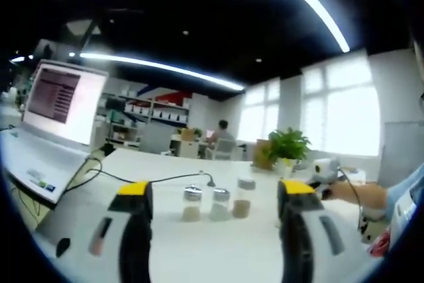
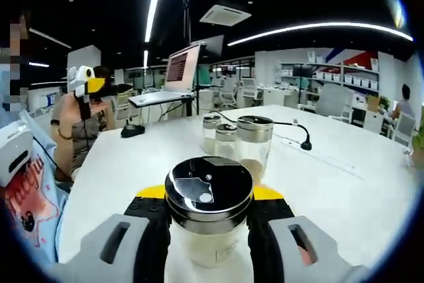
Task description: Rotate the seasoning bottle until the label or dispensing opening points toward the visible target arrow and the bottle remains upright within the marked orientation range
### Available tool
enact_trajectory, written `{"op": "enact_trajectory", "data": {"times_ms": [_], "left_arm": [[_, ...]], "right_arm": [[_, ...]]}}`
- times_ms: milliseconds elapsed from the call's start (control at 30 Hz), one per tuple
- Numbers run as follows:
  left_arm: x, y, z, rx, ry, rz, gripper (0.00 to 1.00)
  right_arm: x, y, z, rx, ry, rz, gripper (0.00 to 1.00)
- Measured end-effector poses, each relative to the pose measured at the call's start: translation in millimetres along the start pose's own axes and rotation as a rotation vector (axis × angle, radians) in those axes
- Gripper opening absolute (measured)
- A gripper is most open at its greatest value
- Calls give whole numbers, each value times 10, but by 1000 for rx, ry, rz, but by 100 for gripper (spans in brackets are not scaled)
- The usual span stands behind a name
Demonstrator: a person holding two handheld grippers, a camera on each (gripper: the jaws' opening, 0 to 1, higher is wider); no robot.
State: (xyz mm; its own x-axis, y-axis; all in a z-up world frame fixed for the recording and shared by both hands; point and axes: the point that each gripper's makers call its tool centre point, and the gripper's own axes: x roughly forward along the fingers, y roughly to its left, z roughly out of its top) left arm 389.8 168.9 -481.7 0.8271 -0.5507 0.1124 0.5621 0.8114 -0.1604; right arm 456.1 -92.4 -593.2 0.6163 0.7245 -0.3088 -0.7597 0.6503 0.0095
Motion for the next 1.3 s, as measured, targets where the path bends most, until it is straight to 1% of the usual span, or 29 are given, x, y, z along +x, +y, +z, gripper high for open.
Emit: {"op": "enact_trajectory", "data": {"times_ms": [100,167,200,233,333,367,400,433,533,600,767,833,933,967,1100,1300], "left_arm": [[-13,2,14,-1,-5,4,82],[-19,12,18,-2,-6,7,82],[-21,16,15,-3,-5,9,82],[-23,19,10,-4,-3,12,82],[-30,25,12,-3,-3,16,82],[-32,26,18,-4,-5,17,82],[-32,21,20,-3,-6,16,82],[-34,17,21,-3,-6,15,82],[-53,11,24,-4,-5,16,82],[-64,7,39,-5,-11,16,82],[-94,47,70,-8,-18,28,81],[-104,71,78,-9,-19,35,81],[-112,80,83,-10,-18,37,81],[-115,79,83,-10,-18,37,81],[-121,77,81,-10,-16,34,81],[-123,87,78,-12,-14,36,81]], "right_arm": [[-47,-42,-20,17,23,-118,44],[-84,-65,-43,48,41,-192,44],[-109,-98,-52,61,53,-243,44],[-115,-102,-51,59,54,-277,44],[-153,-125,-47,90,3,-386,44],[-171,-117,-50,88,-7,-410,44],[-174,-93,-44,67,-20,-414,44],[-198,-114,-50,83,-33,-445,44],[-240,-133,-72,107,-20,-493,44],[-259,-163,-73,123,-34,-537,44],[-285,-193,-74,146,-49,-602,44],[-288,-204,-74,156,-54,-641,44],[-317,-240,-73,176,-69,-717,44],[-310,-228,-73,176,-74,-725,44],[-335,-251,-74,201,-90,-798,44],[-331,-256,-70,208,-95,-834,44]]}}
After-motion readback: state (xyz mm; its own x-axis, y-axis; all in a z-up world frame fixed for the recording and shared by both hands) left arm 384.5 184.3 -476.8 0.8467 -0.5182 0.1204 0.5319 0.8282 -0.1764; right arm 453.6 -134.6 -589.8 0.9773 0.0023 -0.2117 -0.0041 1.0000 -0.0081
